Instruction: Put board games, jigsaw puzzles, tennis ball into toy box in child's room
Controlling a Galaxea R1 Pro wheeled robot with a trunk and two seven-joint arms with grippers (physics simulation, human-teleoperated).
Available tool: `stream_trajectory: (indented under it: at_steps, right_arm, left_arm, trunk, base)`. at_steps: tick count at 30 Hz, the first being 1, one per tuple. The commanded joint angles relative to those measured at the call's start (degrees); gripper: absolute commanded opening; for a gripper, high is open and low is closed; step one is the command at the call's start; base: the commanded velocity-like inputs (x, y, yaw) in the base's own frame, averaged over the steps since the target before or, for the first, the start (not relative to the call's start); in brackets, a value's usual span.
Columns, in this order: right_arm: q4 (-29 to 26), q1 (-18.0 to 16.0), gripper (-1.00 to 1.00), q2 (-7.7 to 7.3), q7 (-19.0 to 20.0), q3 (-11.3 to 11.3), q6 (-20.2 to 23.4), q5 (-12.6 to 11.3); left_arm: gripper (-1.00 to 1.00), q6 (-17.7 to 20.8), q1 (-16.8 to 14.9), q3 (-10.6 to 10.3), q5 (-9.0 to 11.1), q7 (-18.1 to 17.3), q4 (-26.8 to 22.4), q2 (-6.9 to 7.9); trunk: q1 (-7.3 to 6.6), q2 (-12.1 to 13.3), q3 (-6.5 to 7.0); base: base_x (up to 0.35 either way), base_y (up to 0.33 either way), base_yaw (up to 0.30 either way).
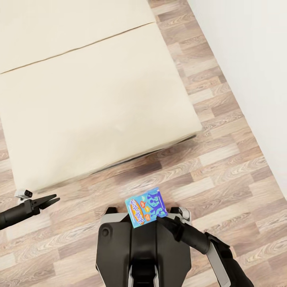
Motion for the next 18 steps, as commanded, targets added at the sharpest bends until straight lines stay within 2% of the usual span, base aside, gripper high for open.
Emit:
stream_trajectory:
  at_steps: [1,18]
  right_arm:
    - [0.0,0.0,-1.0,0.03,0.2,-0.1,0.6,-0.2]
    - [-0.1,0.0,-1.0,-0.14,0.0,-0.5,0.6,-0.7]
  left_arm:
    - [1.0,0.6,0.0,0.0,0.0,-0.2,0.0,0.03]
    - [1.0,0.6,0.0,0.0,0.1,-0.2,0.0,0.05]
  trunk:
    - [0.04,-0.1,0.04]
    - [0.04,-0.1,1.55]
  base:
    - [0.0,0.0,-0.133]
    - [0.0,0.0,-0.145]
